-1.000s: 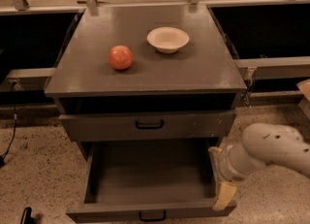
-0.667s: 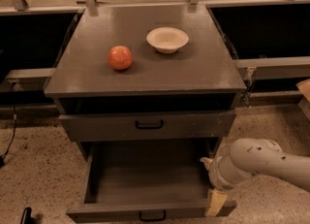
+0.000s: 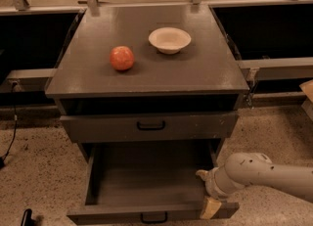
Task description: Close middle drawer
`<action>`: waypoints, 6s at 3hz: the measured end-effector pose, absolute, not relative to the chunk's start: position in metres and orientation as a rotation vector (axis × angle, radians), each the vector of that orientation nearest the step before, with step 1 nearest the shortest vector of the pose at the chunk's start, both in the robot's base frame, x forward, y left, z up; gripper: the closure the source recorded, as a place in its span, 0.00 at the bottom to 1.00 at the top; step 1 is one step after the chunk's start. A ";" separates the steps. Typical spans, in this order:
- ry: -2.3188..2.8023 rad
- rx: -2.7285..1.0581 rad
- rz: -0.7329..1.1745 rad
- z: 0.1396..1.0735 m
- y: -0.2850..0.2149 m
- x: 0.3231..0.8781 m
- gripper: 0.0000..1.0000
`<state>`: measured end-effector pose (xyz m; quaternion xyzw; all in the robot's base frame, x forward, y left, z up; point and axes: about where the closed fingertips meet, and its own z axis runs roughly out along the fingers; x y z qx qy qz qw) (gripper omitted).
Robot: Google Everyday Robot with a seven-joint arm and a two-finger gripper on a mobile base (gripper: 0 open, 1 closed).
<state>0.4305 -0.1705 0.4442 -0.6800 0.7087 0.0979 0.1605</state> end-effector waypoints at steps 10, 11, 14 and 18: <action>1.825 -2.007 0.288 0.495 -0.133 0.412 0.99; 1.844 -2.016 0.305 0.485 -0.130 0.412 1.00; 2.034 -1.839 0.352 0.368 -0.121 0.448 1.00; 2.039 -1.830 0.355 0.365 -0.121 0.448 0.05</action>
Offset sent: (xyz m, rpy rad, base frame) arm 0.0395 0.0332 -0.0158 0.0320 -0.0877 0.0259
